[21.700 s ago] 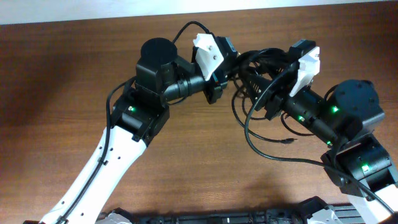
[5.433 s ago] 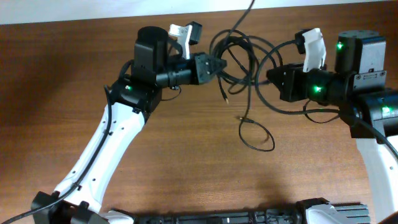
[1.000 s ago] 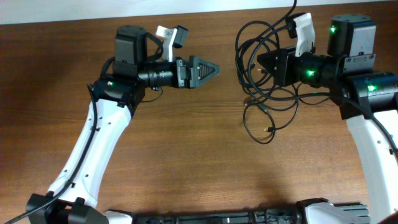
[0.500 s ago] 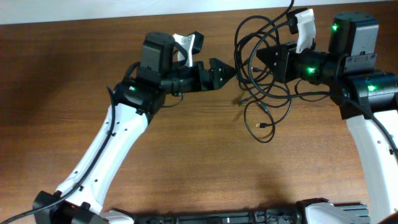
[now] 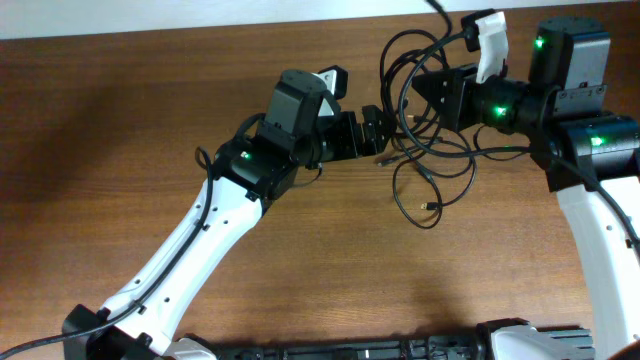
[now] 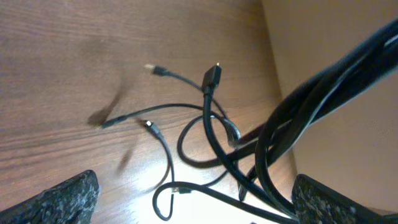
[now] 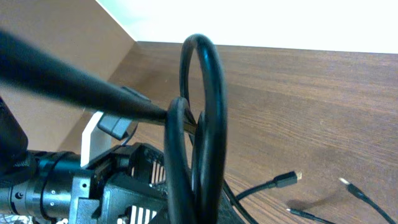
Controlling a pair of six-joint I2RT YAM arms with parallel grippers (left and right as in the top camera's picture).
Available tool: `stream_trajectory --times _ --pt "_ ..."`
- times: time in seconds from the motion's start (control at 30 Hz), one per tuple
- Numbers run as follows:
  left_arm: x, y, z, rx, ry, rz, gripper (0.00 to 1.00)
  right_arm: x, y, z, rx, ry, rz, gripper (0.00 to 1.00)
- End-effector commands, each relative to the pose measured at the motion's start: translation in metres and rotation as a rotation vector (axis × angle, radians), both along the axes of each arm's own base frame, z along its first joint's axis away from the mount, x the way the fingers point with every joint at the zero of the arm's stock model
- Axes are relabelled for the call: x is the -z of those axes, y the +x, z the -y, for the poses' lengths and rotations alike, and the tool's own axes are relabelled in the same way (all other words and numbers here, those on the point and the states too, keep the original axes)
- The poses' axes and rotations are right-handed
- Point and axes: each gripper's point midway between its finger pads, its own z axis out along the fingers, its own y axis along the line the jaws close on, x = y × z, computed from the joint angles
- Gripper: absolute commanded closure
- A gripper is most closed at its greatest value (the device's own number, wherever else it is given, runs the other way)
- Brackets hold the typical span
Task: Untangle cables
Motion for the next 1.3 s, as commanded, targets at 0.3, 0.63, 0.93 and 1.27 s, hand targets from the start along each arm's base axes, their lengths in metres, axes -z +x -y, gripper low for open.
stream_trajectory --times 0.3,0.63,0.93,1.27 --pt "0.006 -0.016 0.013 0.074 0.075 0.050 0.07 -0.015 -0.002 -0.008 -0.051 0.042 0.047 0.96" --pt "0.012 -0.024 0.032 0.143 0.087 0.085 0.08 -0.016 -0.002 -0.008 -0.051 0.042 0.049 0.96" --pt "-0.023 -0.018 0.052 0.253 0.000 0.285 0.58 -0.012 -0.004 -0.007 -0.050 0.040 0.028 0.96" --pt "-0.052 -0.011 0.030 0.328 -0.039 0.413 1.00 0.006 0.001 0.009 0.049 -0.034 -0.025 0.96"
